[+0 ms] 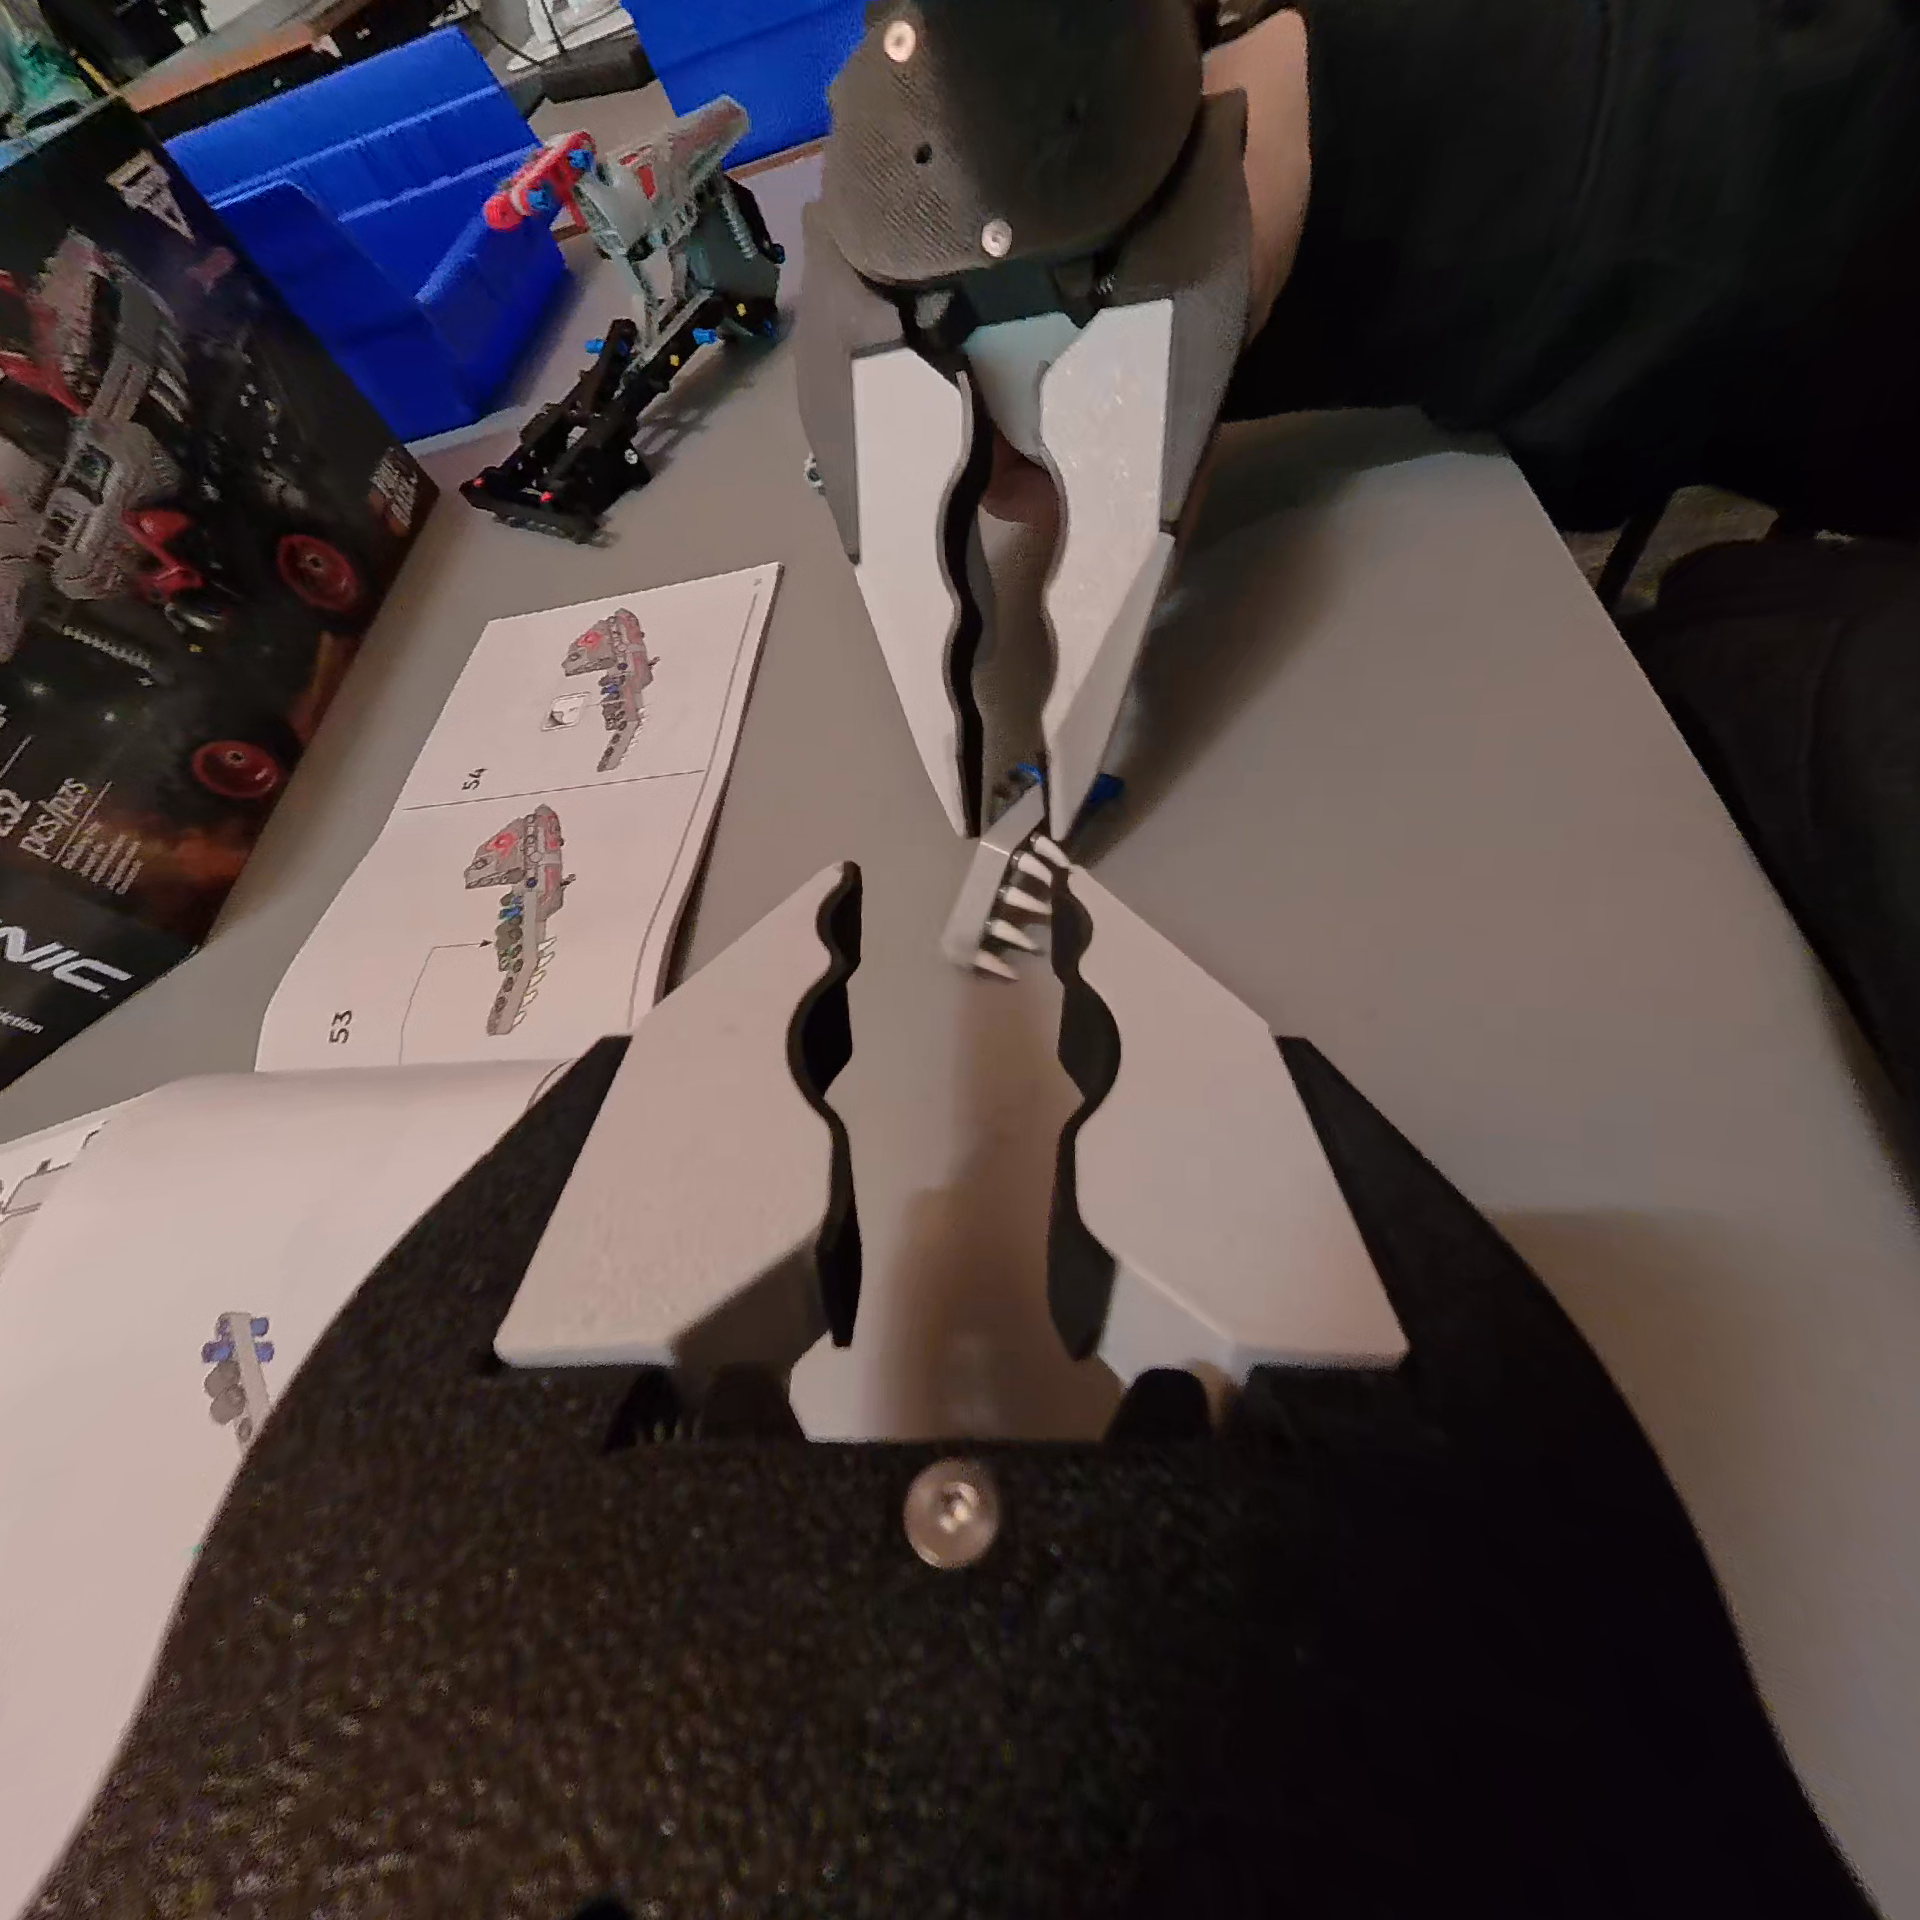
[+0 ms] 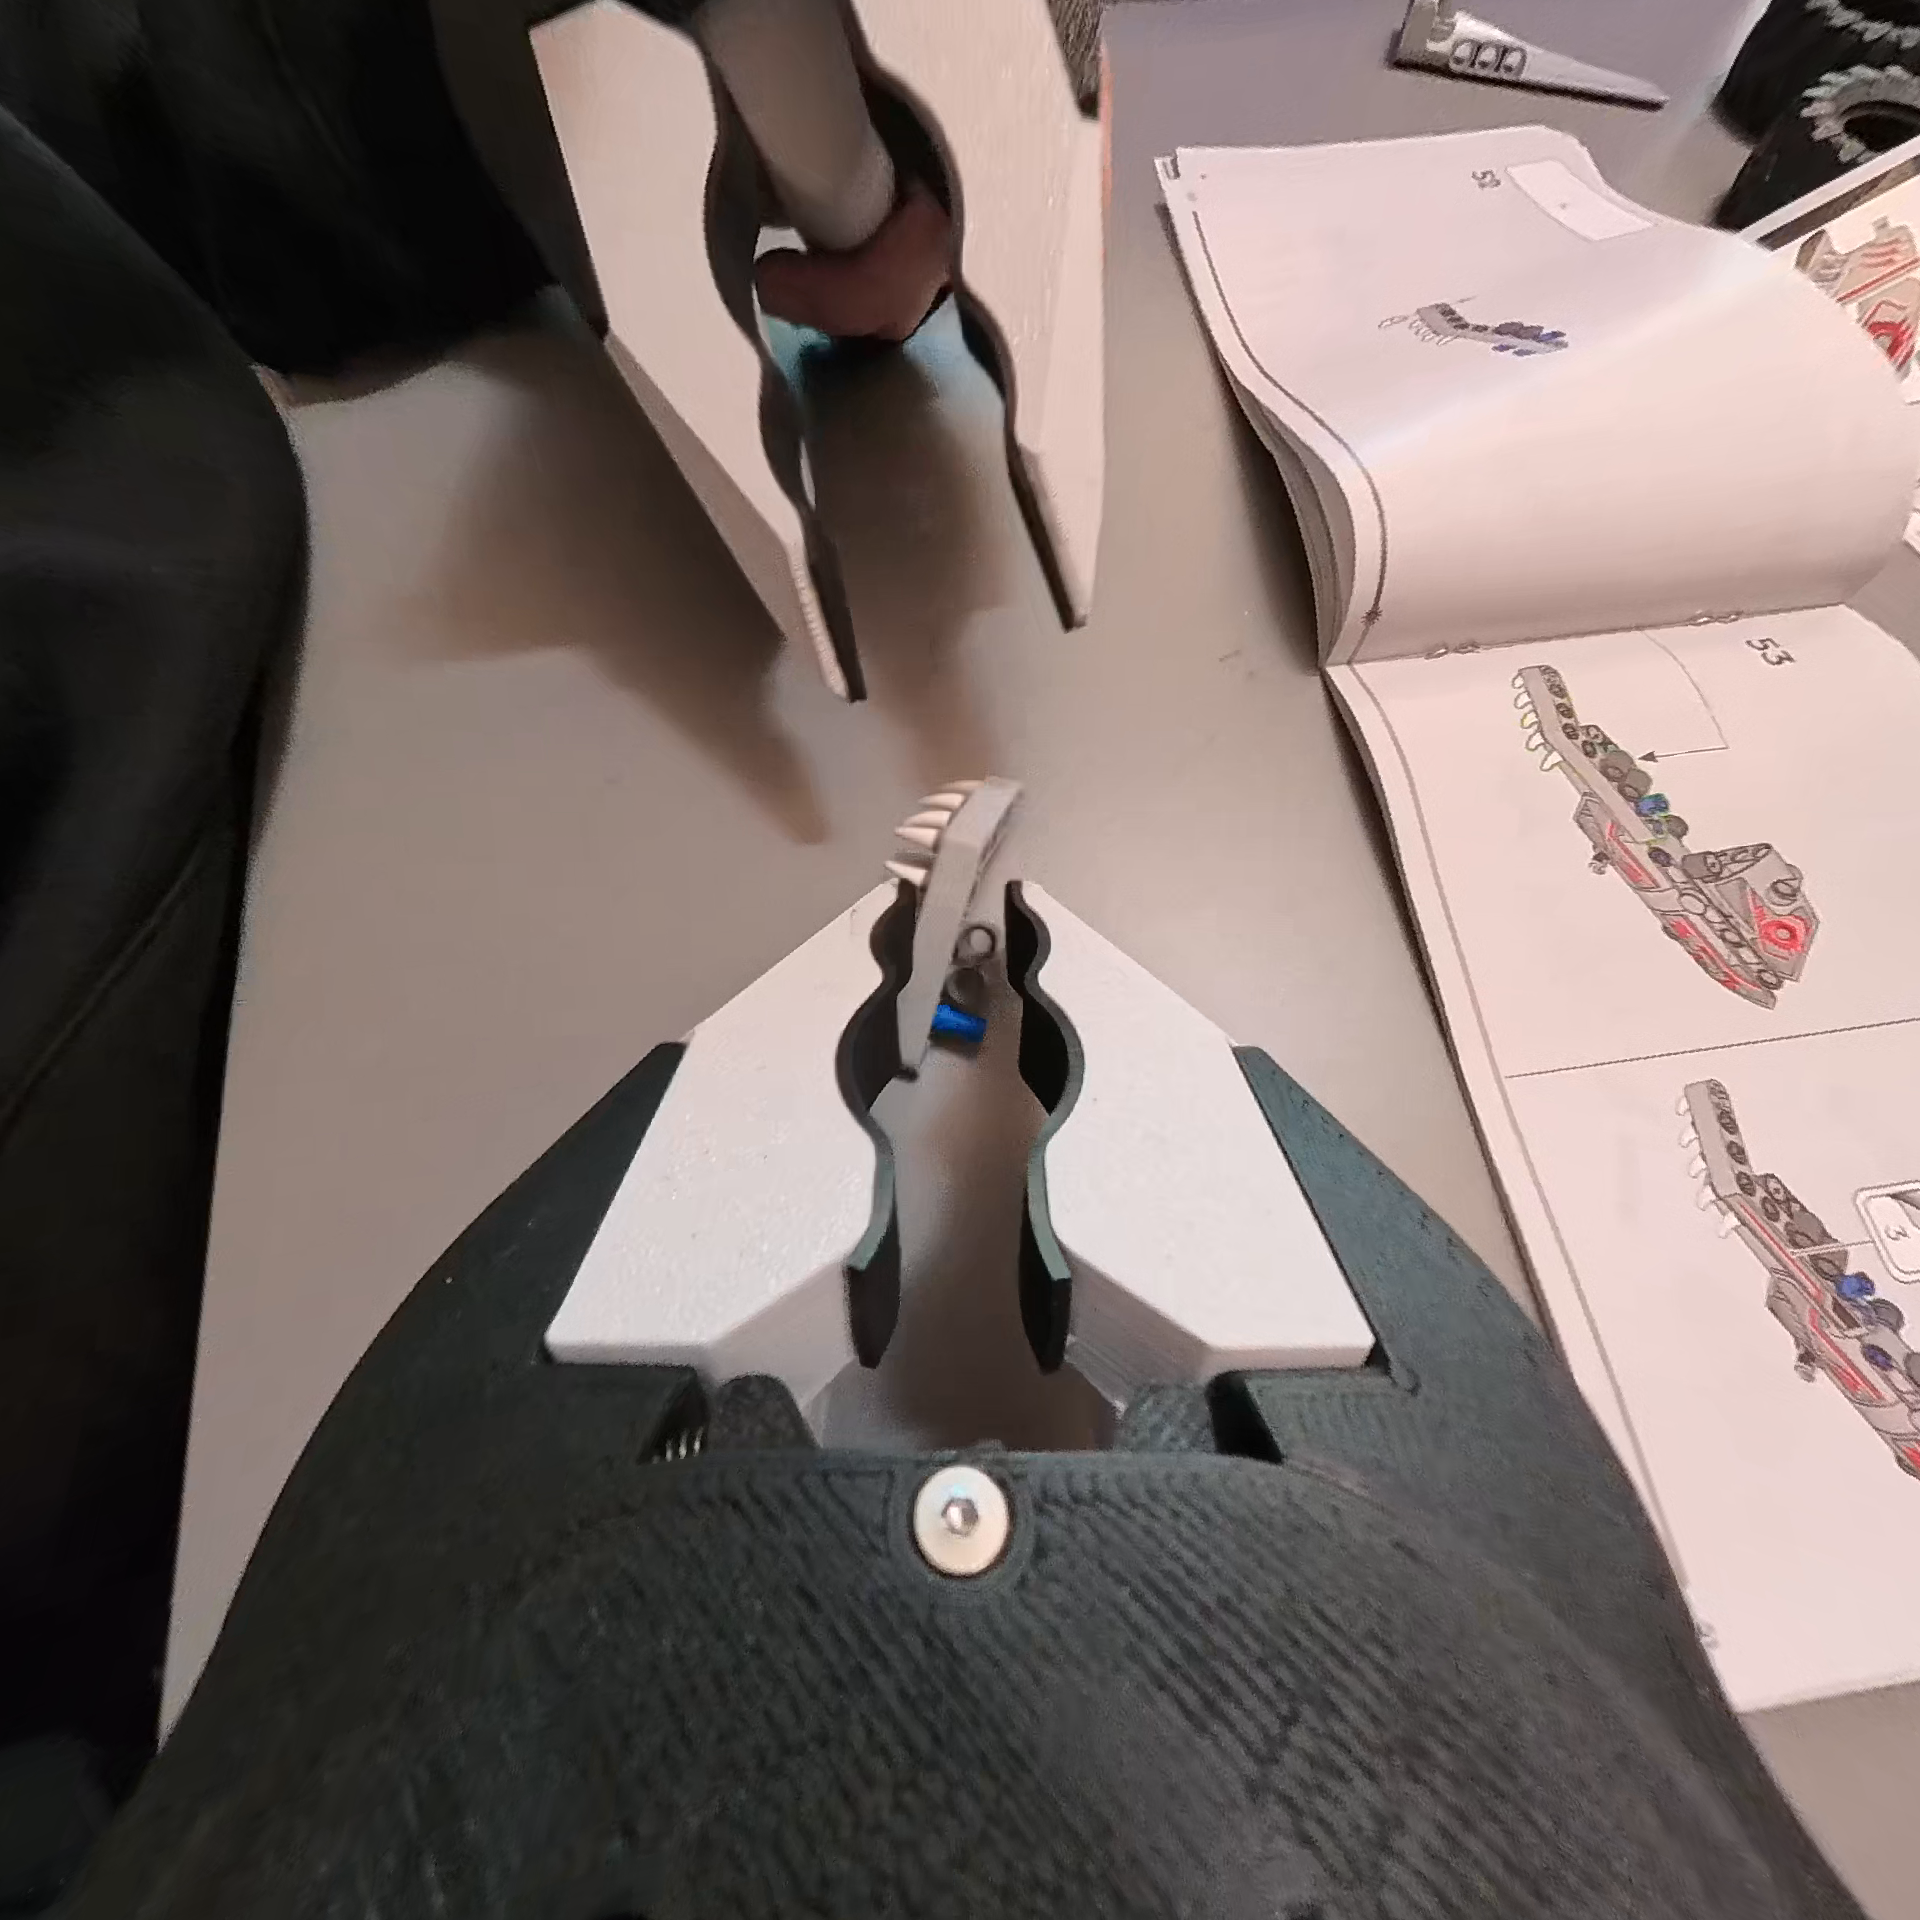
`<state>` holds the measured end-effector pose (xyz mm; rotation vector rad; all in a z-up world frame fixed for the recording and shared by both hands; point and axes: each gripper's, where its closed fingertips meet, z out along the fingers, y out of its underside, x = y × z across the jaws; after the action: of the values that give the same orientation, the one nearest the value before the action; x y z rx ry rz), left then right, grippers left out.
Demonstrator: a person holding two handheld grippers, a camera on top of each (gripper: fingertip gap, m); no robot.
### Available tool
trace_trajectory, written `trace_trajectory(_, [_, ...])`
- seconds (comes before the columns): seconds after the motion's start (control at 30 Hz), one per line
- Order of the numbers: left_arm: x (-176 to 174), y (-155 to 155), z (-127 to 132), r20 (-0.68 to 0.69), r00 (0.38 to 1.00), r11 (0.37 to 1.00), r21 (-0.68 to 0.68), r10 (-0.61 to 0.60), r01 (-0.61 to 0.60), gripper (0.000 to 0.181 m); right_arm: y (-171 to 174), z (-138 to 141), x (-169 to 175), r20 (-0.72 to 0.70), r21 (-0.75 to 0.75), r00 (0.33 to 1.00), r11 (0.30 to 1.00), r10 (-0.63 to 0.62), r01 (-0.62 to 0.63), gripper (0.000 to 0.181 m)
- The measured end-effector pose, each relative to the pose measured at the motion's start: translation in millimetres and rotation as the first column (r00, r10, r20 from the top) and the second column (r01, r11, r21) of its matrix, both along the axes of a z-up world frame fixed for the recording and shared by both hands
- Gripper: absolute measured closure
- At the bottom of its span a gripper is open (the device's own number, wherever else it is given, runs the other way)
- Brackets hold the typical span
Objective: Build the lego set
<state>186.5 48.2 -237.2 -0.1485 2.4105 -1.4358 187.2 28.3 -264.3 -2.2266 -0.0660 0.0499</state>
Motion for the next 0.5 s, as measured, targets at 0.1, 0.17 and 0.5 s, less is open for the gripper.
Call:
trace_trajectory(0.1, [2.2,1.7,1.6,-0.010,1.000,1.000,-0.014,0.013,-0.013,0.148,0.7,-6.4,-1.0,0.027,-0.032,1.000,0.999,-0.010,0.011,0.157])
trace_trajectory(0.17, [2.7,2.1,2.4,-0.014,1.000,1.000,-0.020,0.015,-0.016,0.149,-3.8,-7.9,-1.7,0.040,-0.048,0.999,0.999,-0.022,0.024,0.150])
trace_trajectory(0.5, [1.4,-1.4,5.2,0.017,1.000,1.000,-0.025,0.003,-0.003,0.152,-15.3,-5.2,2.3,0.001,-0.016,0.986,0.986,-0.165,0.165,0.148])
